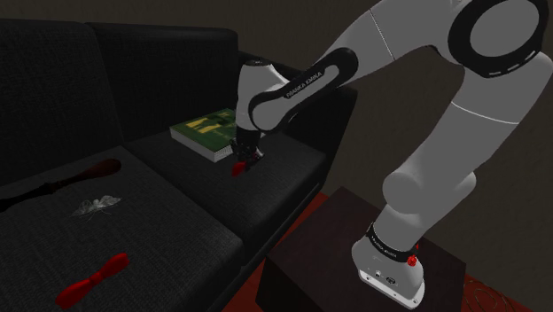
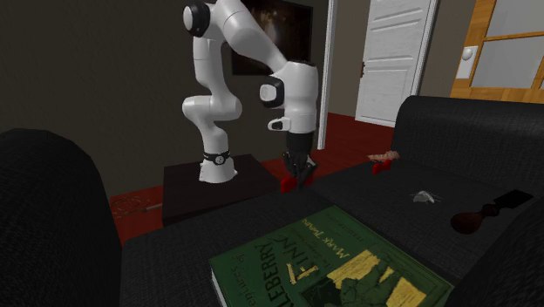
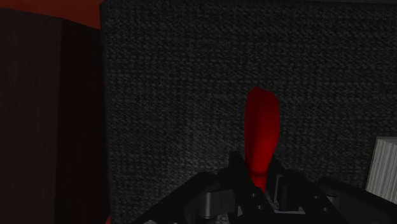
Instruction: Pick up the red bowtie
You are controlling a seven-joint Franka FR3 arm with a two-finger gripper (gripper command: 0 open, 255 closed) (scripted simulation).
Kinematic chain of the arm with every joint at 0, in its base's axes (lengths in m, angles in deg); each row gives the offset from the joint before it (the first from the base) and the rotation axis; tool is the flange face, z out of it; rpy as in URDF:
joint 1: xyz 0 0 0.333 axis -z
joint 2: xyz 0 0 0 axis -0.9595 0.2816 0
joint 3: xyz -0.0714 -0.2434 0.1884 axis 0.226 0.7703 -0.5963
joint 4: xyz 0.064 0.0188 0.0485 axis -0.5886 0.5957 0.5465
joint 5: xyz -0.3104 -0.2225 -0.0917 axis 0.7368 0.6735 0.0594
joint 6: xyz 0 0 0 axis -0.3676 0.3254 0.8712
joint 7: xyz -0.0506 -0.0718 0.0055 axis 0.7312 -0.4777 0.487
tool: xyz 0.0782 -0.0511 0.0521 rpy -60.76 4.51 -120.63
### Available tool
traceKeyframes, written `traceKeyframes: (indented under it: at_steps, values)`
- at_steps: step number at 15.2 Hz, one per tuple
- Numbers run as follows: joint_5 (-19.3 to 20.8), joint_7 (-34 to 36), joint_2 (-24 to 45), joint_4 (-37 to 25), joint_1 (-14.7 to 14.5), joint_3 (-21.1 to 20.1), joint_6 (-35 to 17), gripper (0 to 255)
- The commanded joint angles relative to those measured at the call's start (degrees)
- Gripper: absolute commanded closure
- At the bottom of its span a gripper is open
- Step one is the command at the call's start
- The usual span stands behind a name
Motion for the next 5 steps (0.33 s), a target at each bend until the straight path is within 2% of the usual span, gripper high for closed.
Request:
traceKeyframes:
  at_steps: [1,5]
  values:
    - [-1.54,-1.17,-1.45,-0.39,0.07,-0.05,1.47,255]
    - [-3.06,-2.29,-2.99,-0.95,0.02,0.03,3.17,255]
